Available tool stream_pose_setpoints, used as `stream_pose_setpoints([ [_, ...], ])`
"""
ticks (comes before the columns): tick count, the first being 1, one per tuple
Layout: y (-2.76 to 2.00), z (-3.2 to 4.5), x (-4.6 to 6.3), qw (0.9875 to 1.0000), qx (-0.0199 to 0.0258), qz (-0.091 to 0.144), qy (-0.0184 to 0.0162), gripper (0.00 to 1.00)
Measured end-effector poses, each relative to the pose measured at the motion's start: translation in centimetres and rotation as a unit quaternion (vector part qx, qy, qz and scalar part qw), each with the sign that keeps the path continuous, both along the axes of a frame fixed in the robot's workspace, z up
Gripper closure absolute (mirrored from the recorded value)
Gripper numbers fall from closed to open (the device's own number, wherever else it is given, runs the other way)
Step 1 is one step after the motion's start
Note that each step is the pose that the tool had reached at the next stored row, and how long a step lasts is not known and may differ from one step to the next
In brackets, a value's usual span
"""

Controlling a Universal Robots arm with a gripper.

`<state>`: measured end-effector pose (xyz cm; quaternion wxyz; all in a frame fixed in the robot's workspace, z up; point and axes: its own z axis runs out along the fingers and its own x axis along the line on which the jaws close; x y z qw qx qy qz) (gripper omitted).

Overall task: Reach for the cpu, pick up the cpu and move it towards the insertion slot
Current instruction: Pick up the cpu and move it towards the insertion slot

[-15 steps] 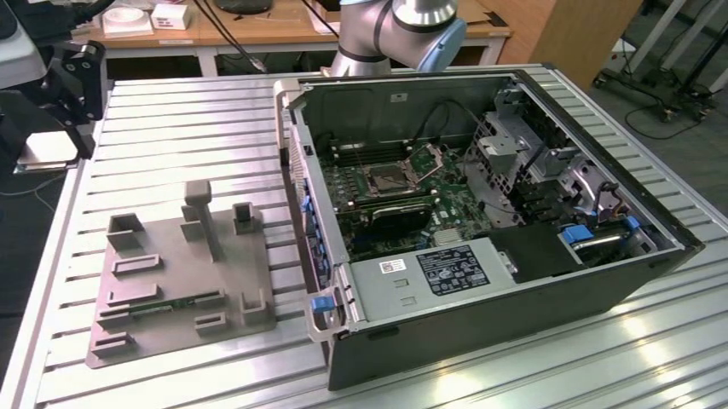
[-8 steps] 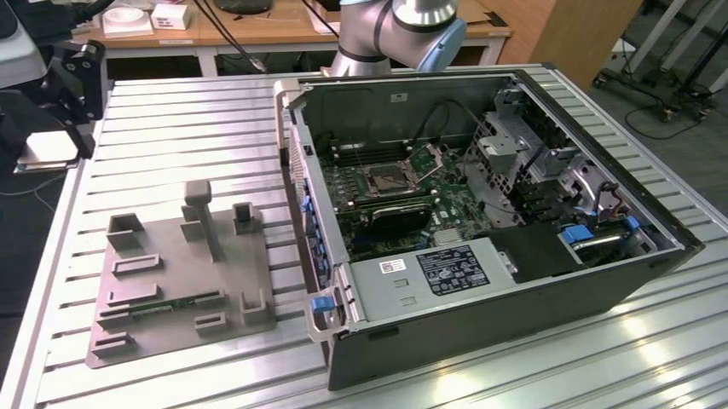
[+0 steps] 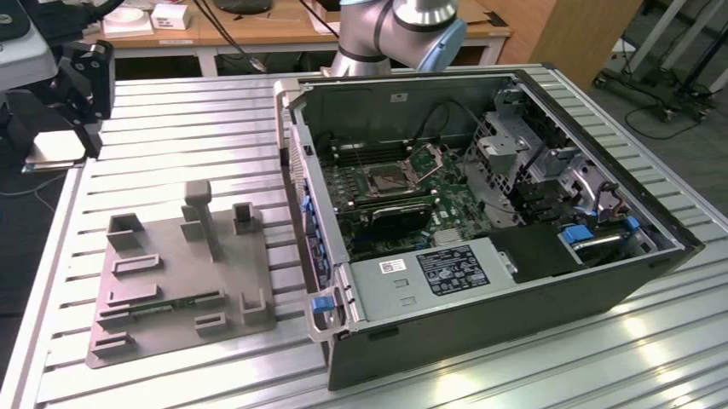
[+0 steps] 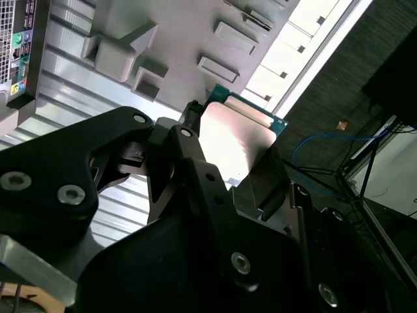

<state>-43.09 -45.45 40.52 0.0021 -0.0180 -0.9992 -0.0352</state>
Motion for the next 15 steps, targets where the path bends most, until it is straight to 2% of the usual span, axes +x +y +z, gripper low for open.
stream_pose_setpoints([
  [15,0.00,0.00,1.5,1.0000,0.0000,0.000,0.0000,0.46],
])
